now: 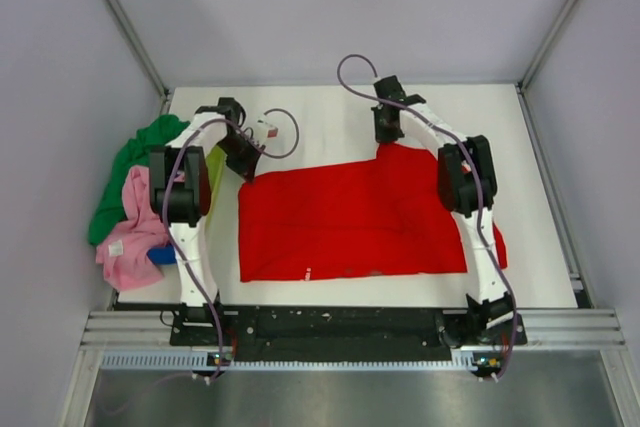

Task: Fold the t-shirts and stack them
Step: Grap the side of the flattened tshirt furthest away from the robot with both arms, then fold the other side of the tshirt into a rectangle

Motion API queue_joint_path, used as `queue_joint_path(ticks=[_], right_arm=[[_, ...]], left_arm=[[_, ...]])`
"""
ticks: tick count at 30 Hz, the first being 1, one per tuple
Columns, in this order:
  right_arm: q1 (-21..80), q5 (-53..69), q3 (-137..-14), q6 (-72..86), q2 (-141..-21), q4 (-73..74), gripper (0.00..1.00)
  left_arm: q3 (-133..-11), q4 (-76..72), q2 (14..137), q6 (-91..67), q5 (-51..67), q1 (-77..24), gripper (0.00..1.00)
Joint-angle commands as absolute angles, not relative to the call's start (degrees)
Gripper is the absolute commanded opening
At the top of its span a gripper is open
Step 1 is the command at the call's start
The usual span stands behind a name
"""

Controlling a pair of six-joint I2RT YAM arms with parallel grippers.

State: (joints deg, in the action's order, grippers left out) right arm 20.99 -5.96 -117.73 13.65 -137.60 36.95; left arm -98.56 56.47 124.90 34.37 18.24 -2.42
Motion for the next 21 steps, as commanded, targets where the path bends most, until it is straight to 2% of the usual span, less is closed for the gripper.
queue_joint_path(ticks=[1,12,18,19,21], right_arm=[[21.4,-8.6,-111.0,16.5,-125.5,38.1,0.0],[21.6,-4.8,-68.9,30.0,-92.0,28.8,0.0],[22.8,1.1,-45.0,43.9,-80.4,19.9,0.0],[23.4,1.1,-42.7,45.8,-79.1,19.8,0.03],[24.0,0.3,-38.5,48.7,-75.5,21.2,0.14]], left_arm=[[-92.6,53.6,114.7,36.2,25.8,-2.5,0.0],[-75.2,55.5,98.7,44.1,26.2,-2.6,0.0],[-67.6,56.4,98.0,47.8,26.3,-3.0,0.0],[-67.6,56.4,98.1,47.6,26.0,-3.0,0.0],[-67.8,55.6,98.6,47.2,25.7,-3.0,0.0]])
